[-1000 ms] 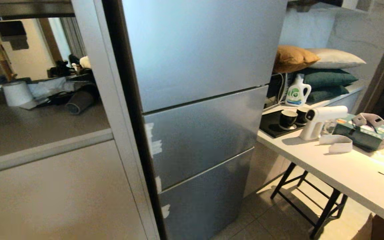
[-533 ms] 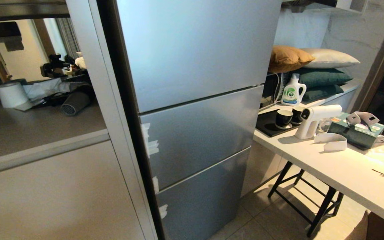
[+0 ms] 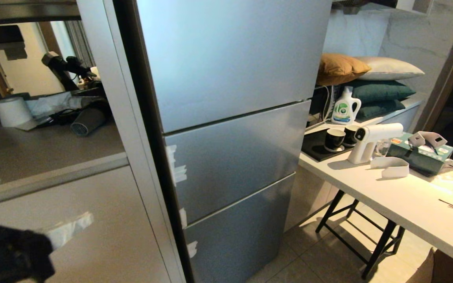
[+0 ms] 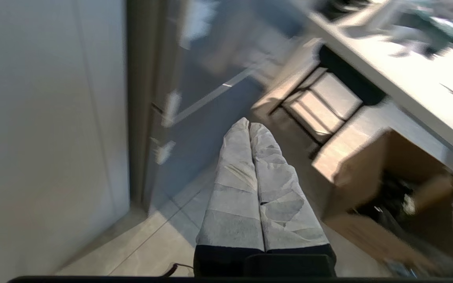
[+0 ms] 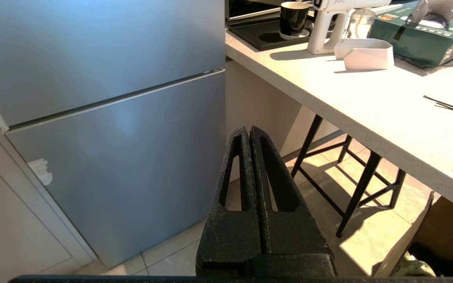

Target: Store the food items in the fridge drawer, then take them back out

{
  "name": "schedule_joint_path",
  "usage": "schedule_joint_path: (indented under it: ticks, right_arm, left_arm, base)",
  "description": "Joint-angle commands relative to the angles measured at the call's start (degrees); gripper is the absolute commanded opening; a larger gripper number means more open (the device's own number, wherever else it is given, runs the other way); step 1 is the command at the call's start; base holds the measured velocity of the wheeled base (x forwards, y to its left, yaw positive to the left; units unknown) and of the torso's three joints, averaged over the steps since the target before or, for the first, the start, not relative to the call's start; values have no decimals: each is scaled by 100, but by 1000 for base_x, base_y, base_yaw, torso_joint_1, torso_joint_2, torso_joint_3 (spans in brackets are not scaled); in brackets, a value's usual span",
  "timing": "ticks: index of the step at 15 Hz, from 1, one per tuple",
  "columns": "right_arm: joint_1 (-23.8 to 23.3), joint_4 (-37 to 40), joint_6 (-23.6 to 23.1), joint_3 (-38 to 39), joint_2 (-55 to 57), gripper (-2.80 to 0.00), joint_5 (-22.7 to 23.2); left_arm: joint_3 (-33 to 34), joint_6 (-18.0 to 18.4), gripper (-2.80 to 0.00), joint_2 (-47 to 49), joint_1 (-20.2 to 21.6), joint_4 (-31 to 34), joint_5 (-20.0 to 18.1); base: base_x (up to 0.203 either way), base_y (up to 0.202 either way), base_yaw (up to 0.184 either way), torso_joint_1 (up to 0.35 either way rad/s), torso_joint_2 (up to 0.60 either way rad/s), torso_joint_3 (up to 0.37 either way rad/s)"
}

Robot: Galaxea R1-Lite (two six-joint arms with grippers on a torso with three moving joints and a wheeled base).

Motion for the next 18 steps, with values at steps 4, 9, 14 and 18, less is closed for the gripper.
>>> schedule_joint_path:
  ticks: [4, 9, 14, 18]
  right_arm:
    - [-3, 2, 5, 1, 9, -280, 0]
    - [-3, 2, 13, 1, 9, -280, 0]
    - [-3, 2, 13, 1, 9, -280, 0]
    - [-3, 2, 13, 1, 2, -280, 0]
  left_arm:
    - [-745, 93, -280, 3498, -68, -2668, 1111]
    - [-1533, 303, -280, 4503, -71, -3938, 1605]
    - [-2139, 317, -280, 4963, -278, -4068, 1612]
    - [-2491, 305, -280, 5240, -376, -4076, 1769]
  base:
    - [0, 0, 0, 0, 0, 0]
    - [0, 0, 0, 0, 0, 0]
    - [0, 0, 0, 0, 0, 0]
    - [0, 0, 0, 0, 0, 0]
